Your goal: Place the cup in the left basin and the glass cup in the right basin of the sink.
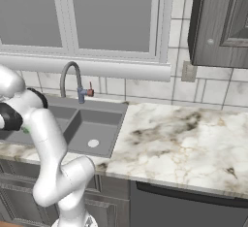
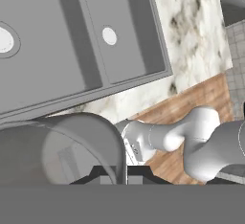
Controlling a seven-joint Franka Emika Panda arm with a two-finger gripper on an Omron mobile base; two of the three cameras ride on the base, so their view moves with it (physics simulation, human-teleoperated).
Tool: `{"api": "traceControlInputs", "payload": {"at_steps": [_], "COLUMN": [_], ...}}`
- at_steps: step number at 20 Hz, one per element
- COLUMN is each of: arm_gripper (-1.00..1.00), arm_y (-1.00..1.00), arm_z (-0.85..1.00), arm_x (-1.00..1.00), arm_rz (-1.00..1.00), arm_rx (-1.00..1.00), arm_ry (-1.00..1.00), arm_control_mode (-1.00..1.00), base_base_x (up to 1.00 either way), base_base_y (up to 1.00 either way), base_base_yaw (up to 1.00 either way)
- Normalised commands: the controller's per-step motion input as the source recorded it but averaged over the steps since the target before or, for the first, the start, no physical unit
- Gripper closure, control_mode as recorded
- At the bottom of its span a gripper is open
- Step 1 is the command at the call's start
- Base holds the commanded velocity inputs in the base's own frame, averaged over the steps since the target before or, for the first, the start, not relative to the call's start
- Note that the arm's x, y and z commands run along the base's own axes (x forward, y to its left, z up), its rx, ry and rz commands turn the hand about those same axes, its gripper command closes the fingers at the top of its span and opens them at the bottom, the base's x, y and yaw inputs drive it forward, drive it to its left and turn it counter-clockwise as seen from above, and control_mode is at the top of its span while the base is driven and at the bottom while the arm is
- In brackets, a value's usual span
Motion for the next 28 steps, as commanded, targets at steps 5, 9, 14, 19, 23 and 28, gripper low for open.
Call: {"api": "traceControlInputs", "payload": {"at_steps": [5, 9, 14, 19, 23, 28], "arm_gripper": [1.0, 1.0, 1.0, 1.0, 1.0, 1.0], "arm_y": [-0.38, -0.38, -0.37, -0.38, -0.4, -0.39], "arm_z": [0.08, 0.05, 0.01, 0.0, 0.05, 0.06], "arm_x": [-0.08, -0.03, -0.01, 0.0, 0.0, 0.05], "arm_rz": [0.0, 0.0, 0.0, 0.0, 0.0, -0.01], "arm_rx": [0.01, 0.05, 0.07, 0.09, 0.12, 0.13], "arm_ry": [-0.09, -0.16, -0.21, -0.13, -0.02, 0.03], "arm_control_mode": [-1.0, -1.0, -1.0, -1.0, -1.0, -1.0], "base_base_x": [0.0, 0.0, 0.0, 0.0, 0.0, 0.0], "base_base_y": [0.0, 0.0, 0.0, 0.0, 0.0, 0.0], "base_base_yaw": [0.0, 0.0, 0.0, 0.0, 0.0, 0.0]}}
